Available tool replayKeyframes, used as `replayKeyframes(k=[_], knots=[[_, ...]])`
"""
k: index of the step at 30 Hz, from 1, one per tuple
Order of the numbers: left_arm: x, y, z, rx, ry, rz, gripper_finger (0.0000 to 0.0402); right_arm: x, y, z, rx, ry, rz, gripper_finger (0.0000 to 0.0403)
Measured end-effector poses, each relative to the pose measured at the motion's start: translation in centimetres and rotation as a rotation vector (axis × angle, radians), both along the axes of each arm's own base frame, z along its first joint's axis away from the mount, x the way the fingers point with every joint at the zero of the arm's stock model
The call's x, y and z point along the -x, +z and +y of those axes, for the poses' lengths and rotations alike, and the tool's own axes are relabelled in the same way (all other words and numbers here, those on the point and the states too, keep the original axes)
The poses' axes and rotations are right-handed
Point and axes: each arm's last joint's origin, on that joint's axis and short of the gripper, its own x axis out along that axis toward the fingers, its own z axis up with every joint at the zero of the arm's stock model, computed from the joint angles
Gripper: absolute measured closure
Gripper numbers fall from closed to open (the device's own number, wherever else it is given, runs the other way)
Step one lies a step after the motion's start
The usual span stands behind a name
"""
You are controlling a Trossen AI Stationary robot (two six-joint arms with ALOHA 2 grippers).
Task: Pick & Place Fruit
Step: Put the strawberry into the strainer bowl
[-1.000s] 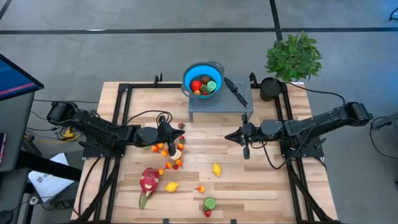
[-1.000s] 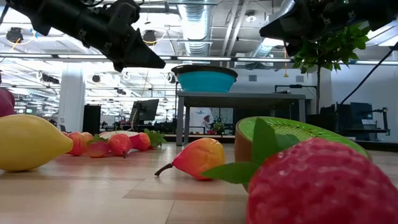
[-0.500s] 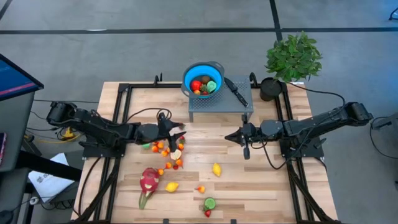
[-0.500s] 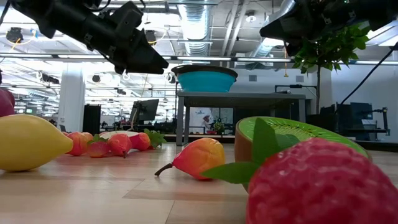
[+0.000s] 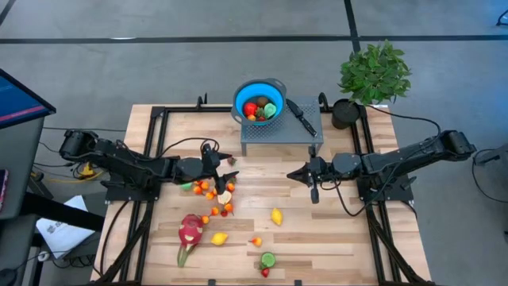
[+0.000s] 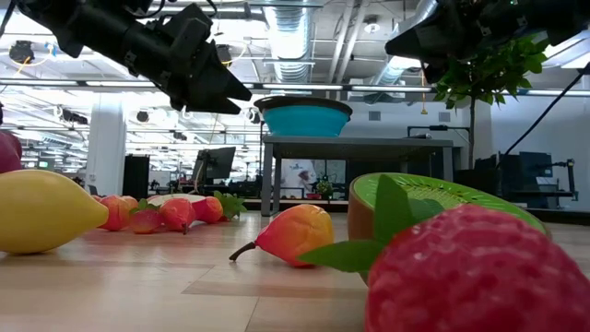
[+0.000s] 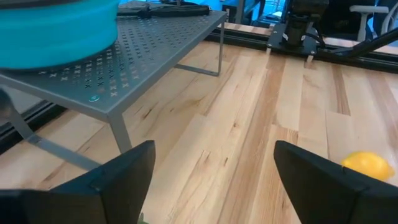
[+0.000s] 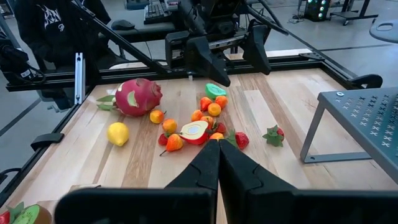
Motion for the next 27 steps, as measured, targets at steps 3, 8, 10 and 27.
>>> replayKeyframes(k=[3,8,10,27], knots=[[0.0,0.0,0.0,0.026,0.009,-0.010,0.0082,0.0,0.0,0.0,0.000,0.000,0.000,0.0403],[0.4,-0.7,0.0,0.077,0.030,-0.011,0.0088,0.0,0.0,0.0,0.000,0.000,0.001,0.0403],[0.8,-1.5,0.1,0.094,0.039,0.008,0.0089,0.0,0.0,0.0,0.000,0.000,0.001,0.0403],[3.1,-5.1,0.8,0.166,0.125,0.077,0.0093,0.0,0.0,0.0,0.001,0.000,0.003,0.0403]])
